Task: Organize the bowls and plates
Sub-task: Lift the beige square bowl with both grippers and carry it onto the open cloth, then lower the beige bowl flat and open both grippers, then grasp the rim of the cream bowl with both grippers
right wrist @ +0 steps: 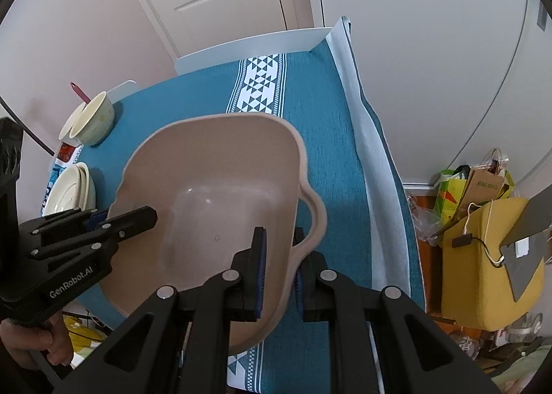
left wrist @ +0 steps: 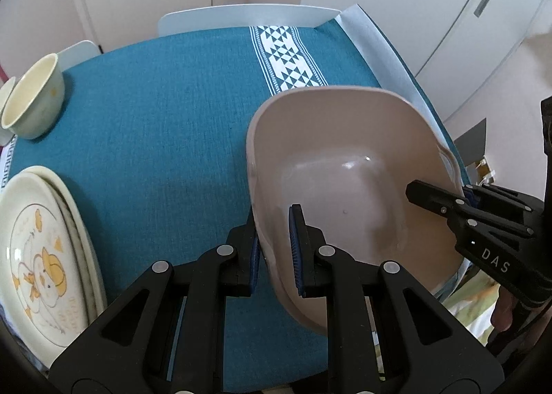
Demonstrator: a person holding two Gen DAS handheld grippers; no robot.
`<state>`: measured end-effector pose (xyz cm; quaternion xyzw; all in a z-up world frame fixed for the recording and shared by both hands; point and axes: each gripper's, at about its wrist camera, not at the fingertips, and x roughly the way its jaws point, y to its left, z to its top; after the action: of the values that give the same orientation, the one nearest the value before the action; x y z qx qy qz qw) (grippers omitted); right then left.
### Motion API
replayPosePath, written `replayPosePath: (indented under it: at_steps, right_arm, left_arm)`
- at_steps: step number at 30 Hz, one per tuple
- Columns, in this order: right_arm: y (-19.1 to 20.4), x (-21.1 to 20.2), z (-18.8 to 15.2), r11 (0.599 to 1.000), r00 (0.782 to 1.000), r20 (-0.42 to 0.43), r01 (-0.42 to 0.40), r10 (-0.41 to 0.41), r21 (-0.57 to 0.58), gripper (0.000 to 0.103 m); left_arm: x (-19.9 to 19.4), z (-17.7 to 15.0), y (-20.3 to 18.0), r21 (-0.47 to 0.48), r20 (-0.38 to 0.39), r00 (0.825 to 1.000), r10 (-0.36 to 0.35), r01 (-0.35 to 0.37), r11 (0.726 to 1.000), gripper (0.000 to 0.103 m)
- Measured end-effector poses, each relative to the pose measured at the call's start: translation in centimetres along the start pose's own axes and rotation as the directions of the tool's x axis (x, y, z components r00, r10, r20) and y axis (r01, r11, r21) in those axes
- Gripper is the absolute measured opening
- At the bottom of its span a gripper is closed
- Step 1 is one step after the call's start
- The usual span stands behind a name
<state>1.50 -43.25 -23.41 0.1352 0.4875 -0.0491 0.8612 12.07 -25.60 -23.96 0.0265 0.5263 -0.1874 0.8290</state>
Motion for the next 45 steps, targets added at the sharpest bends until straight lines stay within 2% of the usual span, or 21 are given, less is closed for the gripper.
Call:
replayPosePath:
  at_steps: [4, 6, 7, 8, 10, 11, 12, 14, 15, 22, 27, 31, 40, 42, 45]
  right_arm:
    - [-0.3, 0.2, -0.1, 1.000, 1.000, -0.001, -0.011, 0.011, 0.025, 0.013]
    - [-0.5, 0.1, -0.2, 0.999, 1.000, -0.002, -0.024, 0.024, 0.043, 0.013]
    - [-0.6, 0.1, -0.2, 0.999, 1.000, -0.003, -0.025, 0.026, 0.047, 0.013]
    - [-0.6, 0.1, -0.2, 0.998, 1.000, -0.003, -0.029, 0.029, 0.055, 0.013]
    - [-0.7, 0.1, -0.2, 0.998, 0.999, 0.004, -0.034, 0.034, 0.061, 0.015]
    - [-0.8, 0.0, -0.2, 0.997, 1.000, 0.009, -0.030, 0.030, 0.068, 0.023]
    - [-0.8, -0.1, -0.3, 0.997, 1.000, 0.014, -0.029, 0.028, 0.071, 0.029]
    - [-0.9, -0.3, -0.3, 0.996, 0.999, 0.025, -0.032, 0.030, 0.083, 0.057]
    - [-0.9, -0.4, -0.3, 0.996, 0.999, 0.031, -0.033, 0.031, 0.088, 0.059]
    - [-0.4, -2.4, -0.1, 0.995, 0.997, 0.075, -0.034, 0.027, 0.089, 0.060]
    - [1.9, -5.3, 1.1, 0.998, 0.991, 0.126, -0.055, 0.049, 0.043, 0.060]
    - [5.1, -7.2, 2.9, 0.995, 0.980, 0.169, -0.101, 0.103, -0.024, 0.060]
    - [15.3, -7.5, 7.2, 0.964, 0.955, 0.195, -0.190, 0.225, -0.184, 0.060]
    - [18.2, -7.1, 8.2, 0.954, 0.951, 0.190, -0.199, 0.244, -0.225, 0.060]
    - [21.6, -6.1, 9.4, 0.944, 0.951, 0.178, -0.203, 0.253, -0.259, 0.060]
  left_arm:
    - [-0.1, 0.0, -0.2, 0.006, 0.000, 1.000, 0.007, -0.007, 1.000, 0.014]
    - [0.0, -0.1, -0.2, 0.008, -0.006, 1.000, 0.009, -0.009, 1.000, 0.017]
    - [0.0, -0.1, -0.3, 0.011, -0.008, 1.000, 0.022, -0.022, 1.000, 0.029]
    - [0.1, -0.1, -0.4, 0.017, -0.010, 0.999, 0.036, -0.036, 0.999, 0.052]
    - [-0.3, -0.1, -0.4, 0.025, 0.017, 0.998, 0.056, -0.057, 0.998, 0.078]
    - [-0.7, -0.2, -0.4, 0.026, 0.038, 0.998, 0.055, -0.056, 0.998, 0.080]
    - [-0.9, -0.1, -0.4, 0.027, 0.047, 0.998, 0.051, -0.052, 0.998, 0.080]
    - [-1.1, 0.0, -0.4, 0.032, 0.048, 0.997, 0.053, -0.054, 0.998, 0.080]
    - [-1.2, 0.0, -0.4, 0.035, 0.050, 0.997, 0.054, -0.056, 0.998, 0.080]
    - [-3.4, -0.1, -0.3, 0.043, 0.073, 0.996, 0.051, -0.055, 0.998, 0.080]
    - [-7.7, 0.3, 0.9, 0.026, 0.127, 0.989, 0.074, -0.078, 0.997, 0.080]
    - [-11.8, 0.6, 3.2, -0.013, 0.192, 0.975, 0.115, -0.115, 0.993, 0.080]
    - [-18.3, 0.8, 12.8, -0.163, 0.264, 0.935, 0.238, -0.200, 0.966, 0.080]
    - [-19.1, 1.0, 15.2, -0.190, 0.264, 0.930, 0.255, -0.209, 0.959, 0.080]
    - [-19.3, 1.6, 19.3, -0.222, 0.245, 0.932, 0.266, -0.213, 0.951, 0.080]
